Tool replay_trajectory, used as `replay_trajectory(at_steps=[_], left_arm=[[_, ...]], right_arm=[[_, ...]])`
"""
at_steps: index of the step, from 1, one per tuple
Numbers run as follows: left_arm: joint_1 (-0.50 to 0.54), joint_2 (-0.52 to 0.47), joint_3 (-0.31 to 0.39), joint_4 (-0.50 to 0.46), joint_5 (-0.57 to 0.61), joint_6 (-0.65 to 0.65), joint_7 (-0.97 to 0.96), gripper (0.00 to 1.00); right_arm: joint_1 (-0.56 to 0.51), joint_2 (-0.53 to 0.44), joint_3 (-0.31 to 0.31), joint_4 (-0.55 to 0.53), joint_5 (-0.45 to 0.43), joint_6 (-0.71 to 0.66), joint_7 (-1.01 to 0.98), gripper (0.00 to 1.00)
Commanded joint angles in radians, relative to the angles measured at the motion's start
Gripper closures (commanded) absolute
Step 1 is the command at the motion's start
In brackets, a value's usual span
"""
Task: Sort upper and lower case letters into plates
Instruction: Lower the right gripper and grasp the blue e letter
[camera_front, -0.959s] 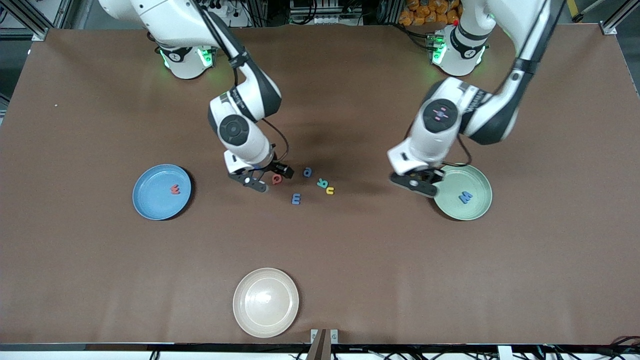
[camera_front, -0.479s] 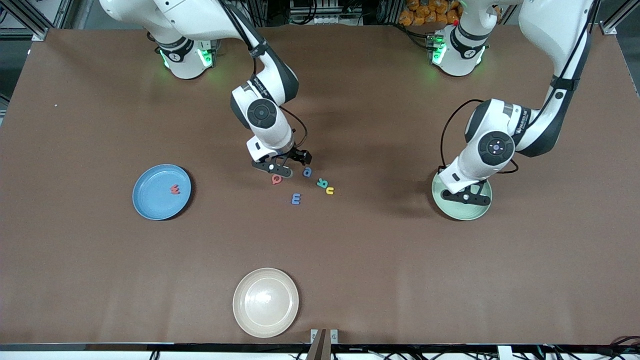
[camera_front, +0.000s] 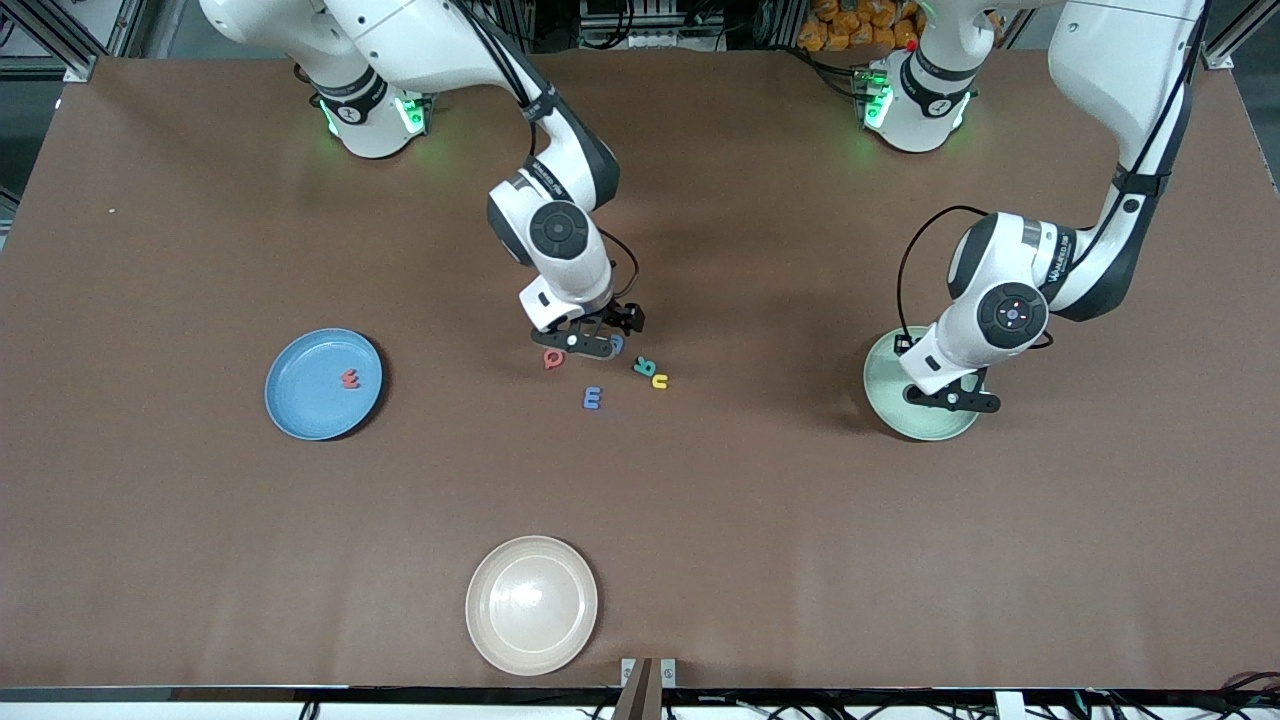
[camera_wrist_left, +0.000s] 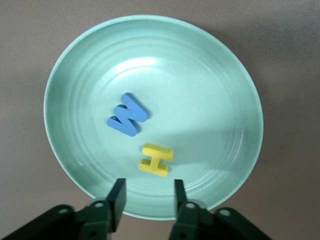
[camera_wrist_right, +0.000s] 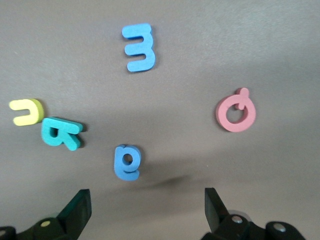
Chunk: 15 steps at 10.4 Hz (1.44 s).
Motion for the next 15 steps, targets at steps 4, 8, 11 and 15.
replay_trajectory(at_steps=[4,8,11,15], left_arm=[[-0.012,-0.030,-0.011,0.038,0.014,-0.005,0.017,0.00],[-0.045,-0.027,-0.020,0.096,0.013,-0.005,0.013,0.00],[-0.064,-0.024,-0.019,0.114,0.011,-0.005,0.011,0.00],[-0.082,-0.024,-0.019,0.136,-0.013,-0.005,0.008,0.00]], right_arm=[[0.000,0.079,-0.009,0.121,-0.014,-0.012,0.035,0.00],[0.012,0.108,-0.009,0.127,-0.014,-0.010,0.044,0.00],[0.021,0.136,-0.009,0.150,-0.016,-0.010,0.052,0.00],[0.023,0.145,-0.009,0.164,-0.025,-0.010,0.072,0.39]])
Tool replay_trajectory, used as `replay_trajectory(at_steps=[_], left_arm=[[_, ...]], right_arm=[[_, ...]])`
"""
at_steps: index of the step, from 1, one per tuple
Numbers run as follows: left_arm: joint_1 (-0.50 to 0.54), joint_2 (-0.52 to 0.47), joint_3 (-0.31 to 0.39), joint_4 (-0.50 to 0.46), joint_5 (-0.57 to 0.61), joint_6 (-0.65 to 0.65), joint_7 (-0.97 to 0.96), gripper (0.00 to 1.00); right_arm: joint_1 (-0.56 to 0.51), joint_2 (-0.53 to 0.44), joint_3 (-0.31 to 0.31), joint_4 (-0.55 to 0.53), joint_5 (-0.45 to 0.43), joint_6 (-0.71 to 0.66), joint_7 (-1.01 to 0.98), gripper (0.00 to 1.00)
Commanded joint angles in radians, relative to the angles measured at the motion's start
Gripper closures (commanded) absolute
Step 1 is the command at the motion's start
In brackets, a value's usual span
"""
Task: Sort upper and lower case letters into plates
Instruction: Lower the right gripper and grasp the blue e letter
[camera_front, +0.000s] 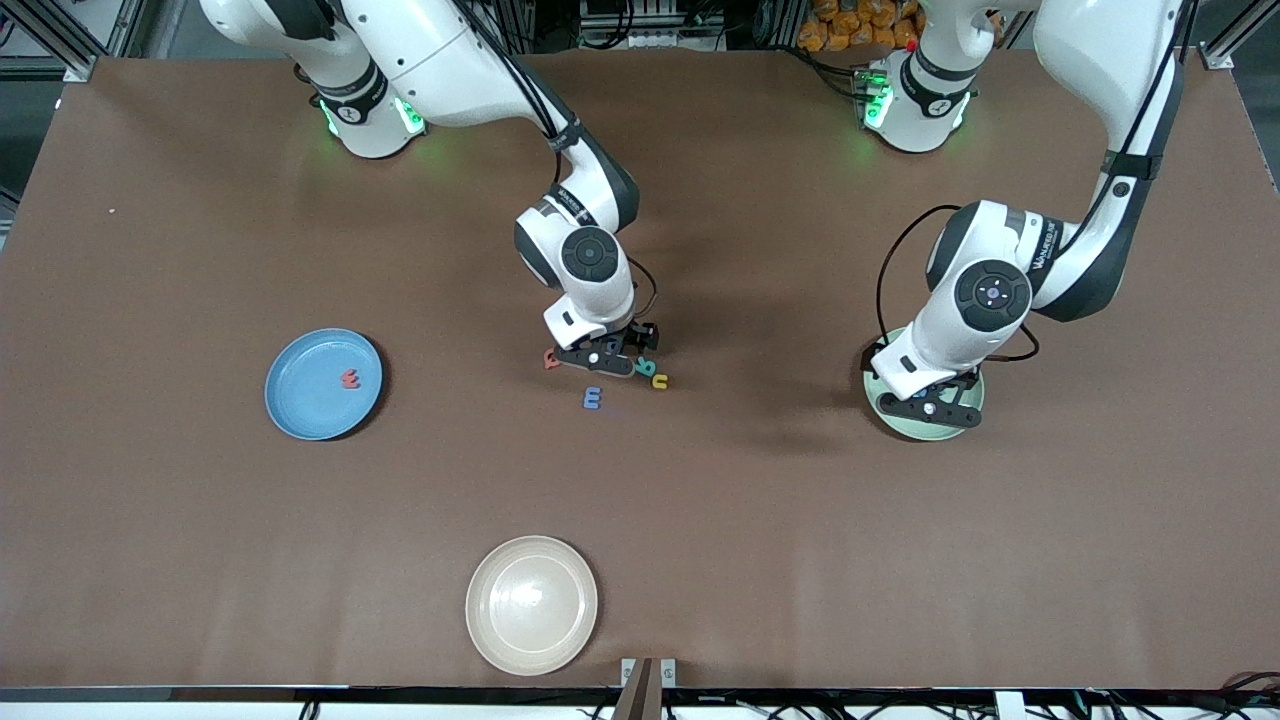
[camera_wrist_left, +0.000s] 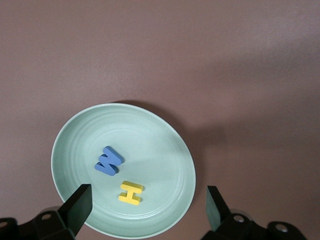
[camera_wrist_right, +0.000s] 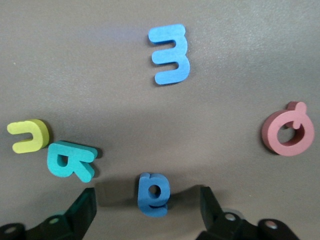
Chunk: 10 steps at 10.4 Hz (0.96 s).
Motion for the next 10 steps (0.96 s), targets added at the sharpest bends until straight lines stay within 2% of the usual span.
replay_trajectory(at_steps=[1,2,4,5,7,8,10], left_arm=[[-0.013,-0.002,0.003,0.015,-0.017,-0.008,0.002,0.00],[-0.013,-0.002,0.001,0.015,-0.017,-0.008,0.002,0.00],[-0.014,-0.001,0.001,0.013,-0.017,-0.008,0.000,0.00],[-0.019,0.001,0.003,0.013,-0.017,-0.008,-0.010,0.00],[-0.028,0.009,0.001,0.013,-0.019,-0.008,-0.029,0.00],[-0.034,0.009,0.001,0.015,-0.034,-0.008,-0.033,0.00],[-0.040,0.004,0.001,0.012,-0.083,-0.008,-0.099,0.00]], right_arm=[[0.009,0.015,-0.004,0.025,-0.017,-0.012,0.025,0.51],[0.007,0.015,-0.004,0.025,-0.019,-0.012,0.022,0.62],[0.007,0.015,-0.004,0.021,-0.020,-0.013,0.020,0.94],[0.007,0.013,-0.004,0.022,-0.020,-0.012,0.017,1.00],[0.001,0.003,-0.004,0.025,-0.022,-0.018,-0.015,1.00],[-0.013,-0.010,-0.004,0.047,-0.020,-0.062,-0.021,1.00],[-0.066,-0.013,-0.002,0.152,-0.008,-0.236,-0.075,1.00]])
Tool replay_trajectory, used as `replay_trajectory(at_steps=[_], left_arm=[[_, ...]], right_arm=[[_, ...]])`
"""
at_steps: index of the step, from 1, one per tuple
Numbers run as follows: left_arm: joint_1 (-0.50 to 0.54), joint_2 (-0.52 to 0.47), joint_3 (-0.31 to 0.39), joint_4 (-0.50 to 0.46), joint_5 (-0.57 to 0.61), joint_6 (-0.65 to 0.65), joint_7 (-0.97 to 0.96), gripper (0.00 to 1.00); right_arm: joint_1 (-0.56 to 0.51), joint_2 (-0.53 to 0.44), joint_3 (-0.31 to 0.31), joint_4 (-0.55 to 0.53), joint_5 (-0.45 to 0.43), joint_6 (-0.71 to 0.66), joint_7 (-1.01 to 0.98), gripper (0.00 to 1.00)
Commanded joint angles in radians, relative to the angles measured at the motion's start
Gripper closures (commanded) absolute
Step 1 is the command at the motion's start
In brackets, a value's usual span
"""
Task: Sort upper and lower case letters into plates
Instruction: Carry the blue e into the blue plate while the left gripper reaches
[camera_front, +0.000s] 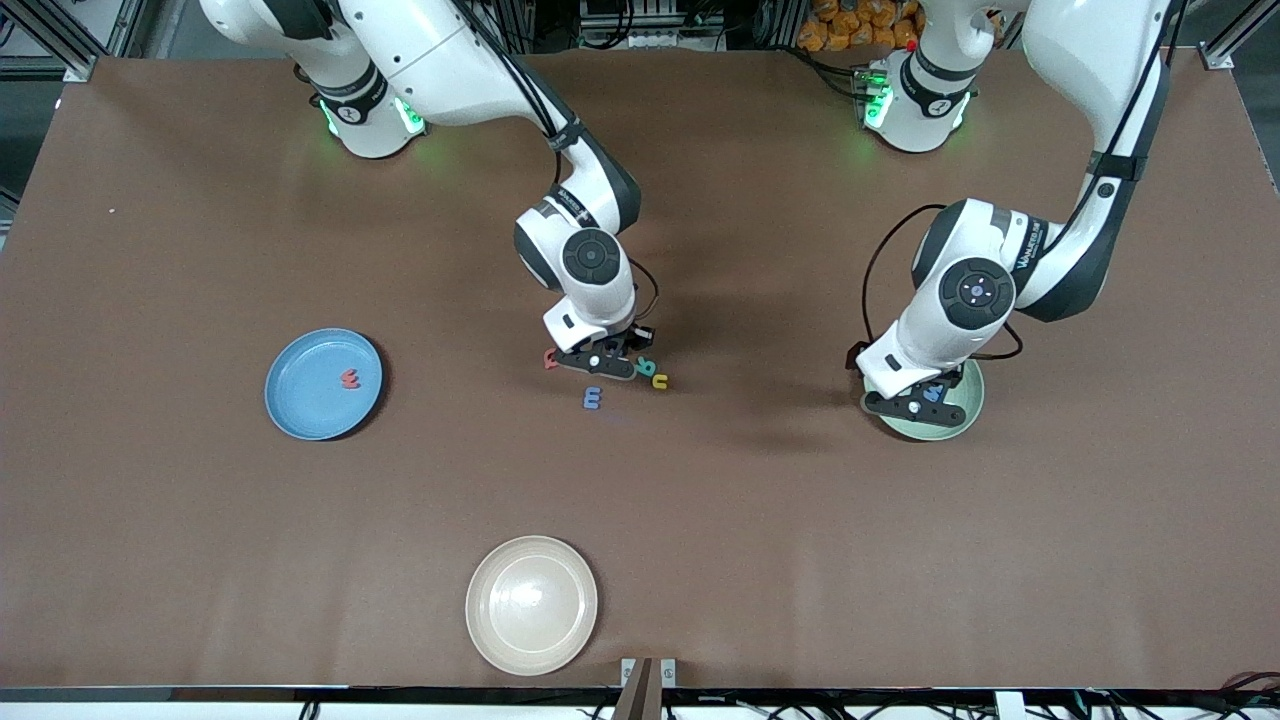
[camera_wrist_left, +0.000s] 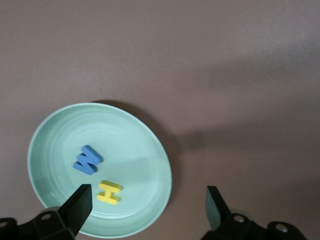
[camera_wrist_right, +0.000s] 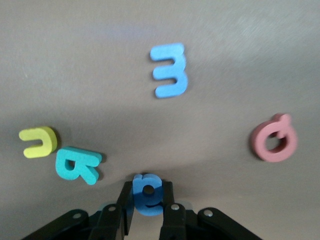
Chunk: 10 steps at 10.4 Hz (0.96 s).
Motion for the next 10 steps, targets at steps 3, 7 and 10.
replay_trajectory(at_steps=[3,7,10], left_arm=[[-0.079,0.005,-0.011,0.008,-0.082,-0.004,-0.282,0.00],[-0.239,0.098,0.000,0.112,-0.157,0.002,-0.627,0.00],[-0.419,0.252,0.066,0.304,-0.166,0.004,-1.049,0.00]], right_arm=[[-0.171,-0.072,0.011,0.100,-0.001,-0.257,-0.081,1.00],[-0.408,-0.133,0.008,0.054,-0.002,-0.415,-0.320,1.00],[-0.548,-0.199,0.005,-0.073,-0.018,-0.416,-0.469,1.00]])
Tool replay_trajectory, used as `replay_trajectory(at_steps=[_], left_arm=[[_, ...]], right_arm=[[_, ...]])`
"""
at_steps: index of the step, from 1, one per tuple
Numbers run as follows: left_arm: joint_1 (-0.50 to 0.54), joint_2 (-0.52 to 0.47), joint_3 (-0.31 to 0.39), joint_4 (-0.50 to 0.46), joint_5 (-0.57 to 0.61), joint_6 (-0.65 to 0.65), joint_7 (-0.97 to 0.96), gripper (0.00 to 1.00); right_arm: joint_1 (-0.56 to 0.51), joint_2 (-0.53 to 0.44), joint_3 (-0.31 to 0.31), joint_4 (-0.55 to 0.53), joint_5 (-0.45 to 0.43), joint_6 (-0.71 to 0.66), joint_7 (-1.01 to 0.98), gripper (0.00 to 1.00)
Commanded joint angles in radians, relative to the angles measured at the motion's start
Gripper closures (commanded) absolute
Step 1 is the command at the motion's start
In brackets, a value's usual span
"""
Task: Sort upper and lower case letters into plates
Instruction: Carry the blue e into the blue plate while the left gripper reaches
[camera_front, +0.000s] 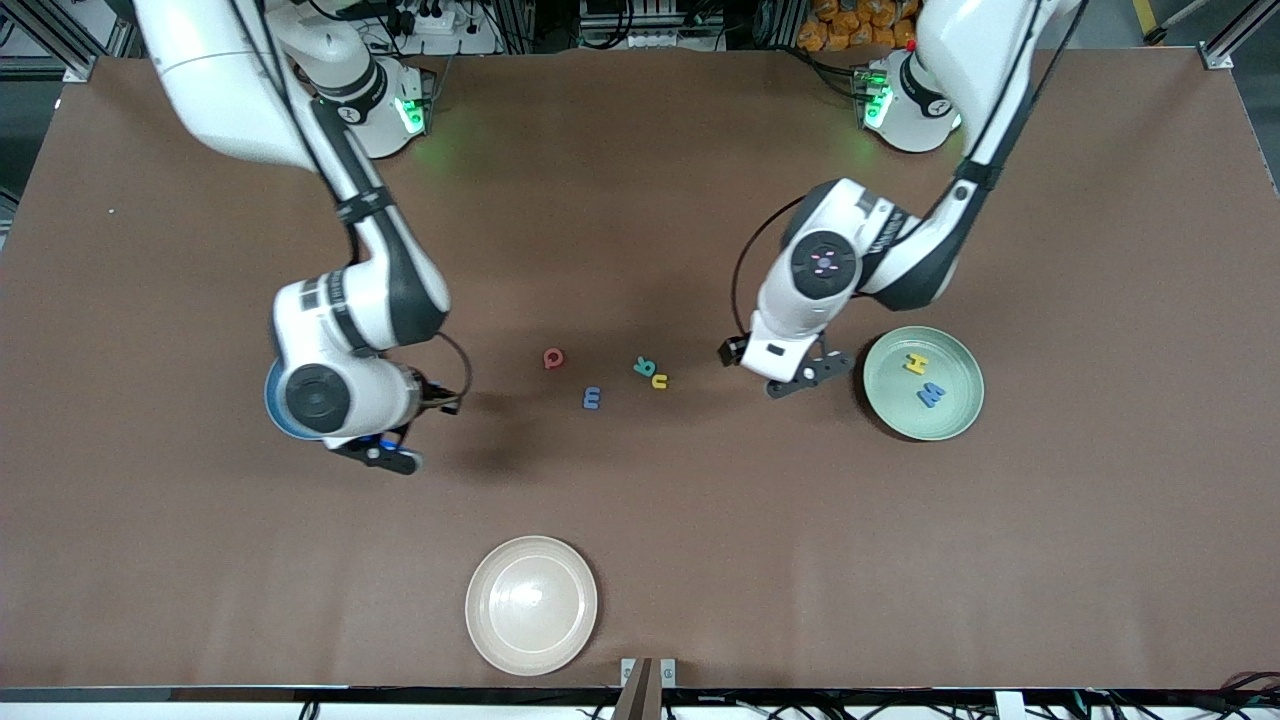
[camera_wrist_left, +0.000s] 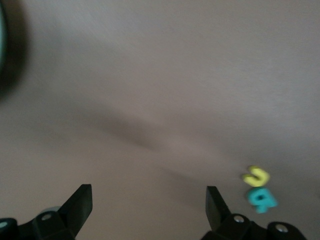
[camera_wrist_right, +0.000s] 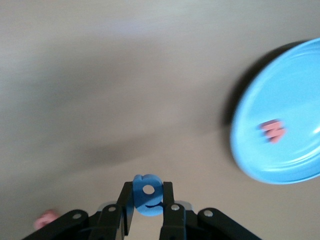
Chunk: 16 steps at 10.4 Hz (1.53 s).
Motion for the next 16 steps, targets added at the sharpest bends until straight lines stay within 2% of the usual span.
replay_trajectory(at_steps=[1,2,5,8,9,10,11,12,13,15,16], left_arm=[[-0.167,0.144,0.118,0.174,-0.023,-0.012,-0.251,0.00],[-0.192,0.185,0.134,0.212,-0.030,-0.005,-0.341,0.00],[-0.249,0.311,0.139,0.341,-0.024,0.020,-0.580,0.00],[-0.273,0.344,0.153,0.396,-0.029,0.023,-0.675,0.00],[-0.288,0.345,0.153,0.400,-0.031,0.023,-0.692,0.00],[-0.298,0.351,0.153,0.400,-0.029,0.023,-0.695,0.00],[-0.305,0.356,0.153,0.400,-0.031,0.024,-0.694,0.00],[-0.306,0.358,0.153,0.400,-0.029,0.024,-0.692,0.00],[-0.307,0.359,0.153,0.397,-0.029,0.024,-0.682,0.00],[-0.316,0.368,0.151,0.393,-0.026,0.024,-0.672,0.03],[-0.316,0.376,0.150,0.392,-0.018,0.026,-0.663,0.08]], right_arm=[[-0.104,-0.078,0.016,-0.130,-0.017,0.014,-0.117,1.00],[-0.178,-0.087,0.017,-0.163,-0.014,0.024,-0.188,1.00],[-0.249,-0.098,0.017,-0.256,-0.014,0.108,-0.296,1.00],[-0.290,-0.095,0.017,-0.290,-0.011,0.139,-0.362,1.00],[-0.293,-0.093,0.017,-0.289,-0.011,0.139,-0.362,0.92],[-0.307,-0.087,0.019,-0.287,-0.005,0.138,-0.362,0.57],[-0.313,-0.087,0.019,-0.287,-0.005,0.138,-0.362,0.41],[-0.313,-0.087,0.019,-0.287,-0.003,0.138,-0.362,0.09],[-0.315,-0.086,0.019,-0.286,-0.003,0.136,-0.360,0.00],[-0.313,-0.086,0.019,-0.283,-0.002,0.133,-0.350,0.00],[-0.313,-0.087,0.019,-0.281,0.011,0.129,-0.347,0.00]])
